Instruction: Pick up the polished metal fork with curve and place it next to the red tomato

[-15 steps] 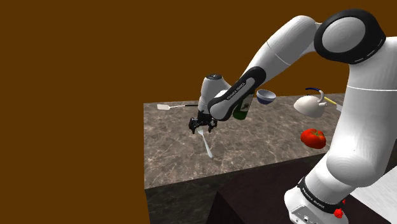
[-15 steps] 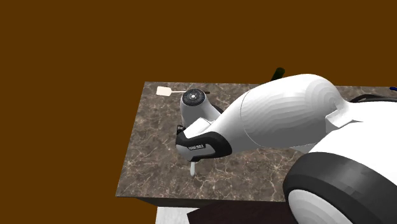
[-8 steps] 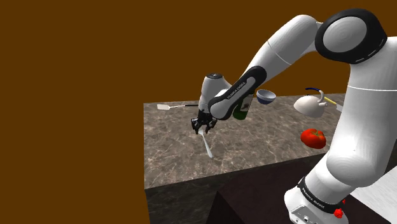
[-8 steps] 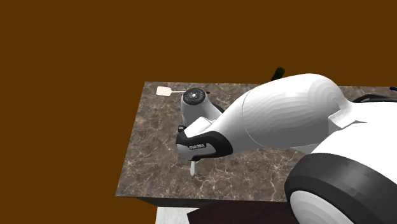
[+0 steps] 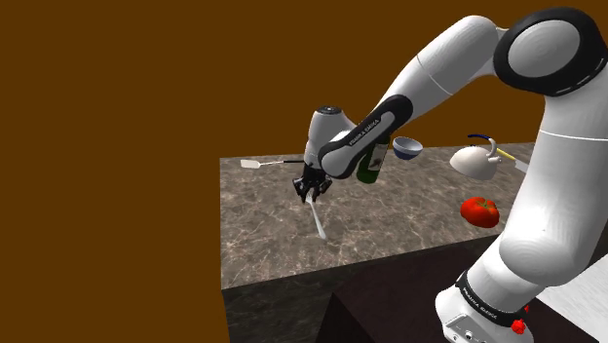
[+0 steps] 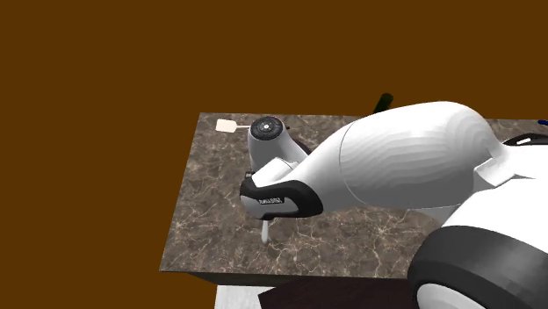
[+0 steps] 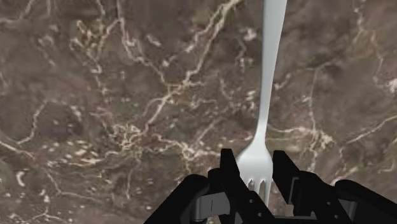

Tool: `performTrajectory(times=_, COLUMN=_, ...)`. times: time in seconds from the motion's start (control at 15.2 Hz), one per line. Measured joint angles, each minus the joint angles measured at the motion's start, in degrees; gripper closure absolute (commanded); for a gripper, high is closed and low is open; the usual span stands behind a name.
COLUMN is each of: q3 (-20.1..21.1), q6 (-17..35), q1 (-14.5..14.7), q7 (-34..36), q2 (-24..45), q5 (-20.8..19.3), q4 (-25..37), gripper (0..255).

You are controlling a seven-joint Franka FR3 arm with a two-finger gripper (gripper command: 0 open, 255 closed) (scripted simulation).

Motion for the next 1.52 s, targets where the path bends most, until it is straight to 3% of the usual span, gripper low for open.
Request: performTrajectory(times=1.52, q3=2.90, q6=-16.16, q1=-2.05, q7=-6.35, q2=-14.39, q5=8.40, q4=2.53, gripper=255)
